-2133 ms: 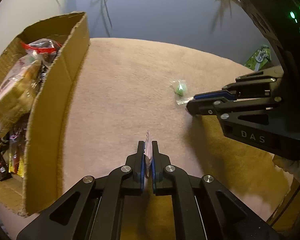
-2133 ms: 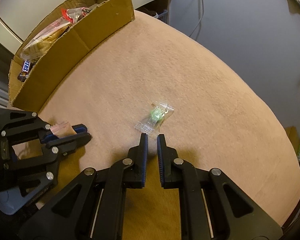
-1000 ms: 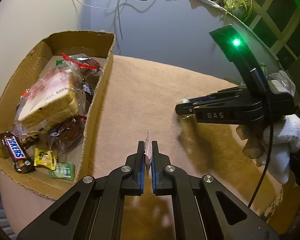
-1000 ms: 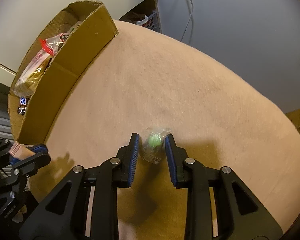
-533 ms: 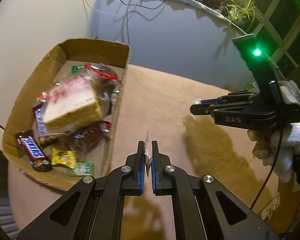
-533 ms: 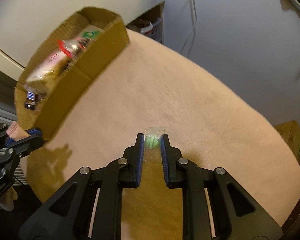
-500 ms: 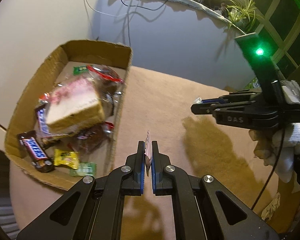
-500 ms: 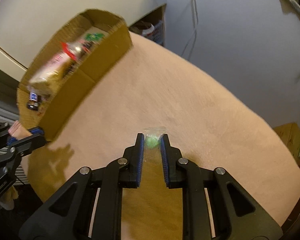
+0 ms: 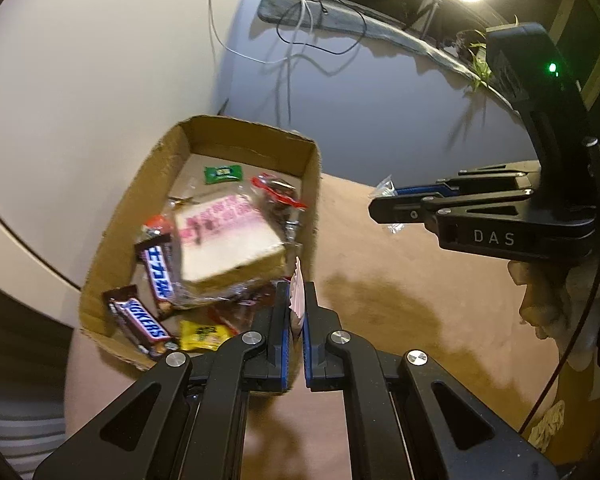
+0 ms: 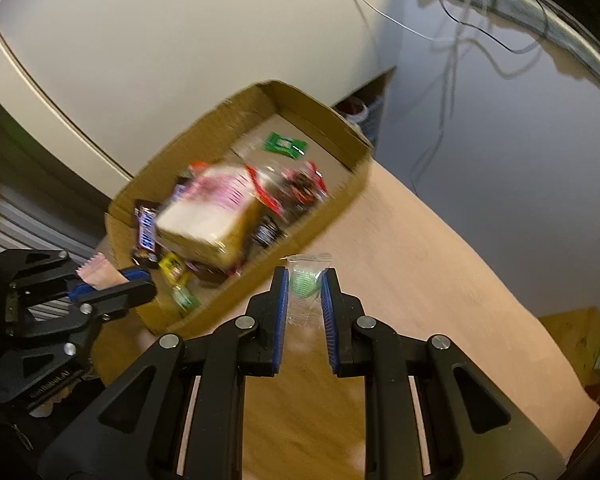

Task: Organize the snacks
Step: 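Carry both candies over the box and open both tools to drop them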

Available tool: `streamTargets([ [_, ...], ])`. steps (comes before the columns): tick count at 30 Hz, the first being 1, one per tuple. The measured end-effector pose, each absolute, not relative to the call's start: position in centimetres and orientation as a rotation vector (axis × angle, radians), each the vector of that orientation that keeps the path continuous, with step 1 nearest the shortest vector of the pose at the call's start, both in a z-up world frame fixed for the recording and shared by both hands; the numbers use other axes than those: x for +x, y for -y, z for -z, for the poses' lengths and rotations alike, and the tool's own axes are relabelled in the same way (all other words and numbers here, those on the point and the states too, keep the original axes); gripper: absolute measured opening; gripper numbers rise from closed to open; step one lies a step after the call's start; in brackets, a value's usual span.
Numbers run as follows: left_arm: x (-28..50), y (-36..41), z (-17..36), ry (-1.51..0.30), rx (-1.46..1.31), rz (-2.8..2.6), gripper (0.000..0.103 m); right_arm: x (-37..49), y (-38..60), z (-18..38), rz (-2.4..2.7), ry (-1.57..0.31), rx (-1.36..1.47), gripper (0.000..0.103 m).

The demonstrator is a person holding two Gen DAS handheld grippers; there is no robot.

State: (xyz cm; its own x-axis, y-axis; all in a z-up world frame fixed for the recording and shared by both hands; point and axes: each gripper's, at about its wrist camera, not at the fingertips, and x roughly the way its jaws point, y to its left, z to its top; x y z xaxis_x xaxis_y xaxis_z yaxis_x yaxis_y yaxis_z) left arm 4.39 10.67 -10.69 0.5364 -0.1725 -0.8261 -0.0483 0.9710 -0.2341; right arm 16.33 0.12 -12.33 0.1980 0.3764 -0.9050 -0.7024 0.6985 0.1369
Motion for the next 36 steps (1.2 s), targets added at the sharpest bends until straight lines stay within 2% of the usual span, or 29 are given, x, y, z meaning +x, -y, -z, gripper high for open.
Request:
streamTargets([
  [15, 5.0, -14.6, 11.7, -1.018, -0.268, -0.012, 0.005, 17.6, -5.5, 11.5, -0.840, -1.127, -0.330, 0.017],
  [17, 5.0, -15.0, 11.7, -1.018, -0.275, -0.021, 0.009, 17.6, -6.0, 11.5, -0.843, -1.120, -0.330, 0.018],
  [18, 5.0, -15.2, 11.6, -1.015, -0.278, -0.030, 0.015, 17.6, -6.2, 11.5, -0.843, -1.118, -0.330, 0.018],
  [20, 5.0, -15.4, 11.5, -1.012, -0.282, -0.035, 0.017, 17.5, -6.5, 11.4, -0.848, -1.115, -0.326, 0.026],
  [22, 5.0, -15.5, 11.3, -1.007, -0.277, -0.038, 0.017, 17.3, -6.7, 11.1, -0.853, -1.102, -0.326, 0.039],
  [30, 4.8, -15.3, 10.7, -0.996, -0.272, -0.054, 0.018, 16.8, -6.0, 10.4, -0.852, -1.085, -0.318, 0.041],
  [32, 4.7, -15.3, 10.5, -0.993, -0.269, -0.058, 0.027, 16.6, -5.5, 10.0, -0.846, -1.077, -0.316, 0.044],
  [34, 4.4, -15.2, 10.2, -0.986, -0.268, -0.065, 0.029, 16.2, -5.0, 9.6, -0.839, -1.061, -0.315, 0.052],
  [36, 4.1, -15.1, 9.9, -0.983, -0.269, -0.070, 0.033, 15.8, -4.5, 9.1, -0.836, -1.047, -0.312, 0.055],
])
